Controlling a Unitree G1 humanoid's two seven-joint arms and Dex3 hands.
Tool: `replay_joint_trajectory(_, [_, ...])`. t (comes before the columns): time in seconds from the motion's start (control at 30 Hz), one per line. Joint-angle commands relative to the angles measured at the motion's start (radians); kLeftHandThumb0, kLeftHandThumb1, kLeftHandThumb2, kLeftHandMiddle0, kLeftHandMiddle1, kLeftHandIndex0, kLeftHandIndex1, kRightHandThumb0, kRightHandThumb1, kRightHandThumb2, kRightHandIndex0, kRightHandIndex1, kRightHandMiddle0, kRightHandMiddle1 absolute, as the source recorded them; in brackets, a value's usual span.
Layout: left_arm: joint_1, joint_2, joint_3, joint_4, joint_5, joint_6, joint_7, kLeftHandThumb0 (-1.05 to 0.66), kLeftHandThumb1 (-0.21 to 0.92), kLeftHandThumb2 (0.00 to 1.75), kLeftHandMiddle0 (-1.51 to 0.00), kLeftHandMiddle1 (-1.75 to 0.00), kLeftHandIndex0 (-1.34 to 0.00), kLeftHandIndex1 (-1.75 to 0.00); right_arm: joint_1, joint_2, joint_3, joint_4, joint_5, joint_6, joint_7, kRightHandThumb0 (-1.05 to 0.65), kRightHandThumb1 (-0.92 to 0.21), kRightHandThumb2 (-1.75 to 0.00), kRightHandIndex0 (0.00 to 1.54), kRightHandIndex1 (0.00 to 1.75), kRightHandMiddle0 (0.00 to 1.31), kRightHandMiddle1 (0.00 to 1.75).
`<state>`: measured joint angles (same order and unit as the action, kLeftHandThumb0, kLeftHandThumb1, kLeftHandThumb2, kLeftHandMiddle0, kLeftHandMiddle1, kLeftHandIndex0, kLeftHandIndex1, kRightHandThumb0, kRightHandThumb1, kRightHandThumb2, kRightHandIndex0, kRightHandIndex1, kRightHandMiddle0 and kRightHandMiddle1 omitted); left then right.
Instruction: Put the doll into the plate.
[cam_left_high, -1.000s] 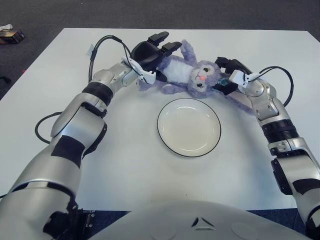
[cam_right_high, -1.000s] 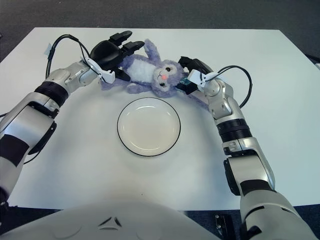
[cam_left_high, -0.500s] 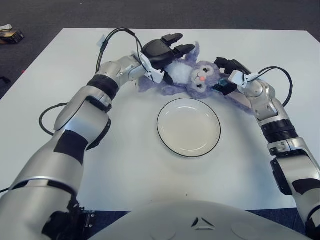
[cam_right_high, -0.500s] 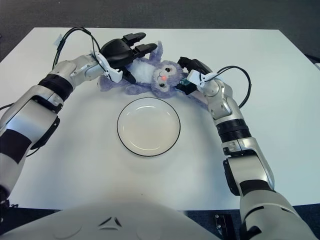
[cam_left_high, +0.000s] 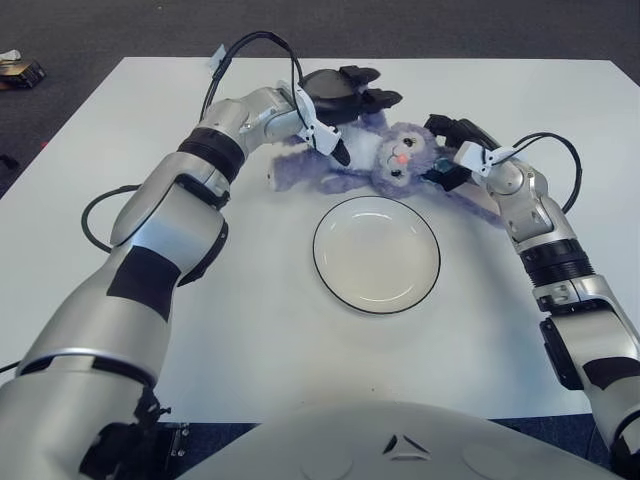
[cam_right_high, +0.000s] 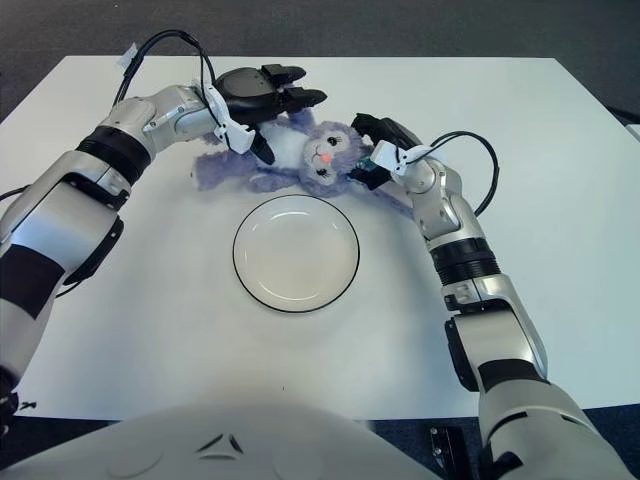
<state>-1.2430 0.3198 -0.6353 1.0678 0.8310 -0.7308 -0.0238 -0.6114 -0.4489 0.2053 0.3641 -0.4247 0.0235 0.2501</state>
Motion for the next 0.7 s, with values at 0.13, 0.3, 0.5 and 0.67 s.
replay_joint_trajectory(0.13, [-0.033,-0.015,0.004,0.019,-0.03,0.086,-0.178,-0.84,0.82,0.0,-0.09,-1.31,-0.21,-0.73,-0.016,-0.001,-0.004,-0.02,-0.006,0.031,0.0,0.45,-0.35,-1.26,0.58,1.75,0.76,1.75])
replay_joint_trajectory(0.3, [-0.029,-0.015,0.005,0.003,-0.039,0.11,-0.214,-0.82,0.81,0.0,-0.06,-1.34,-0.16,-0.82,-0.015,-0.002,-0.003,-0.025,-0.007,0.036,0.0,0.45,-0.35,-1.27,0.58,1.75,0.76,1.75])
replay_joint_trajectory(0.5, [-0.028,-0.029,-0.015,0.014,-0.022,0.177,-0.264,-0.81,0.81,0.0,-0.11,-1.1,-0.19,-0.59,-0.014,-0.018,-0.011,-0.05,-0.008,0.05,0.012,0.45,-0.35,-1.27,0.58,1.75,0.76,1.75])
replay_joint_trajectory(0.67, [-0.021,-0.027,-0.015,0.005,-0.025,0.187,-0.274,-0.81,0.81,0.0,-0.13,-1.01,-0.22,-0.44,-0.015,-0.022,-0.016,-0.063,-0.008,0.06,0.02,0.45,-0.34,-1.27,0.58,1.75,0.76,1.75])
